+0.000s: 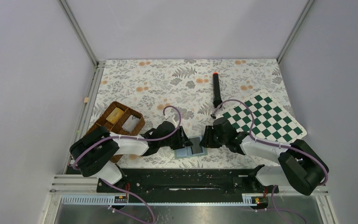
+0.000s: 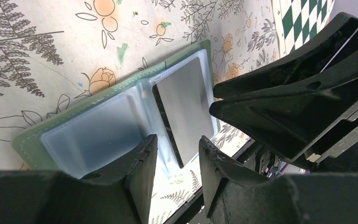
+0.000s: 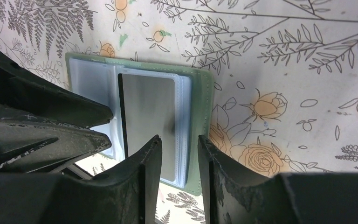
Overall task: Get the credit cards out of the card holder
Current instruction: Remove the credit card from the card holder.
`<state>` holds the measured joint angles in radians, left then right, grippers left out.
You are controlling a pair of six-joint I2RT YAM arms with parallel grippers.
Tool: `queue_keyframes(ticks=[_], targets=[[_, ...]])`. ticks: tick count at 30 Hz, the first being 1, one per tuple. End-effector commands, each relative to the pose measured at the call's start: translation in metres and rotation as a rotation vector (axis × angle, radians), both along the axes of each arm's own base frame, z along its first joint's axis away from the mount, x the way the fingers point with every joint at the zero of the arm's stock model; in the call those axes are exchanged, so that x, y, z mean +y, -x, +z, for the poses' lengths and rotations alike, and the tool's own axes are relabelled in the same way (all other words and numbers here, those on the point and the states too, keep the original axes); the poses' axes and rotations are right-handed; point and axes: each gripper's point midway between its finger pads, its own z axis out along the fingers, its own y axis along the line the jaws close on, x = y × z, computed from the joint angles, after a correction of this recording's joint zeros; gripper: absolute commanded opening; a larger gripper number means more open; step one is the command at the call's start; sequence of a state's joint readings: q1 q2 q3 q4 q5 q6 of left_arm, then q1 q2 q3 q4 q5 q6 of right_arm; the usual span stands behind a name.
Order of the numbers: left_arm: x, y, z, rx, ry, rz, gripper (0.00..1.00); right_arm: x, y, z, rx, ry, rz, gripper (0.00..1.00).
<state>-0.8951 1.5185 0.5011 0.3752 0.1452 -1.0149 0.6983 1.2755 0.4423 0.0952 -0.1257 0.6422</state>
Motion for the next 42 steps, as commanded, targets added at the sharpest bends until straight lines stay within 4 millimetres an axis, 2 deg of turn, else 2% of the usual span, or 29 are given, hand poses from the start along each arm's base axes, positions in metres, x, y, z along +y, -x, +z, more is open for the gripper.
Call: queue_keyframes(ticks=[1,4,8,15,17,19,23,27,36,42], targets=[[-0.008,-0.006,0.010,-0.033,0.054,0.006,0.38,0.003,-0.009,-0.002,-0.020,0.019,0.019,0.41],[-0.009,-0.005,0.010,-0.025,0.067,0.006,0.38,0.002,-0.004,-0.011,0.011,0.026,0.023,0.37],[-0.008,-0.003,0.010,-0.020,0.075,0.008,0.38,-0.003,-0.001,-0.016,0.021,0.031,0.003,0.25],[0.003,-0.004,0.009,-0.021,0.033,0.053,0.38,-0.005,0.005,-0.017,0.037,0.026,0.001,0.19],[0.008,-0.005,0.007,-0.019,0.002,0.073,0.38,-0.003,0.006,-0.014,0.035,0.012,0.002,0.19],[0.010,-0.005,0.007,-0.021,-0.008,0.079,0.38,-0.002,0.005,-0.005,0.023,-0.003,0.001,0.24],[0.008,-0.003,0.004,-0.007,0.002,0.074,0.38,0.001,-0.003,0.021,-0.043,-0.038,0.000,0.29],[0.003,-0.003,0.001,0.004,0.015,0.064,0.37,0.009,-0.006,0.031,-0.056,-0.059,0.033,0.33],[0.001,-0.002,0.001,0.009,0.019,0.059,0.37,0.016,-0.007,0.010,-0.006,-0.034,0.061,0.34],[-0.001,-0.002,-0.001,0.013,0.029,0.054,0.37,0.017,0.005,-0.008,0.055,-0.051,0.075,0.27]])
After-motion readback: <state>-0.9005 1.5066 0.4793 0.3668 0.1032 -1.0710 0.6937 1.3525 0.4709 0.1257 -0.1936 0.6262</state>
